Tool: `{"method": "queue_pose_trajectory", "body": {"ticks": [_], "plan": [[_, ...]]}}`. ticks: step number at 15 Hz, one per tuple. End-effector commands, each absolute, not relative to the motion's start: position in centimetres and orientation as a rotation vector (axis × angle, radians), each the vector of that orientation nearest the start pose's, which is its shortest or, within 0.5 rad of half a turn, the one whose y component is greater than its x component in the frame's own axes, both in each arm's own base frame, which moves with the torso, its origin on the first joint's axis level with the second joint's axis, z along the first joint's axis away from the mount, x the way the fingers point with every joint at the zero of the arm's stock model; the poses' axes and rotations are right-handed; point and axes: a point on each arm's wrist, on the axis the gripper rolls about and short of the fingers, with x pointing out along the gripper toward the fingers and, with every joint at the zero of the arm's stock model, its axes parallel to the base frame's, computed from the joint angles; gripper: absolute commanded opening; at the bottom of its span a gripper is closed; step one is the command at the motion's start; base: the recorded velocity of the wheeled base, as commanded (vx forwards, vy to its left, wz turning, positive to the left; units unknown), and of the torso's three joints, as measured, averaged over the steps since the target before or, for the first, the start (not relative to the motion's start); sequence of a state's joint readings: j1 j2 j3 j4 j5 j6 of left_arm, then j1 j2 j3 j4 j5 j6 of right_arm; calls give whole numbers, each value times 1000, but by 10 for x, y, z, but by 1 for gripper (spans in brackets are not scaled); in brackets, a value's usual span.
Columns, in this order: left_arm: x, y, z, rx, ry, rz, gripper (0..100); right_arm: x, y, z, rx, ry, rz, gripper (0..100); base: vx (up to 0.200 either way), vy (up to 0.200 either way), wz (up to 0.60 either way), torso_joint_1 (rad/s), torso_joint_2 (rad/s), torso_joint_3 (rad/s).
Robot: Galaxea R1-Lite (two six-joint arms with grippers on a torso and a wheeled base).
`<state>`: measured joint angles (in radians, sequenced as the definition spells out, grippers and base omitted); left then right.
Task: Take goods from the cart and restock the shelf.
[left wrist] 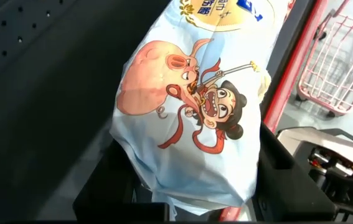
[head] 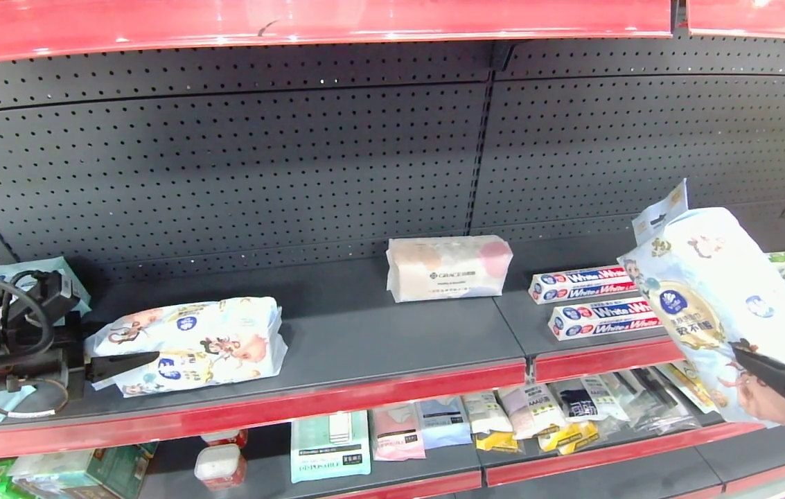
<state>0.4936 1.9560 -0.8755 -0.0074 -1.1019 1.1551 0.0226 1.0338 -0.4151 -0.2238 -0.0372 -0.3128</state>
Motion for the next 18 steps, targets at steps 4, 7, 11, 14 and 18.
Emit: {"method": "queue_pose_trajectory", "body": {"ticks": [4,7,11,14,18], "plan": [[267,130,73,273,332,-849,0,127,2,179,-327,392,46,0,0,0,0,0,0,0],[264,132,71,267,323,-850,0,126,2,181,-327,381,46,0,0,0,0,0,0,0],[262,134,71,258,317,-847,0,125,2,181,-327,378,42,0,0,0,0,0,0,0],[256,134,68,239,324,-842,0,125,2,182,-331,379,30,0,0,0,0,0,0,0],[256,132,67,233,307,-860,0,125,2,182,-357,376,33,0,0,0,0,0,0,0]]}}
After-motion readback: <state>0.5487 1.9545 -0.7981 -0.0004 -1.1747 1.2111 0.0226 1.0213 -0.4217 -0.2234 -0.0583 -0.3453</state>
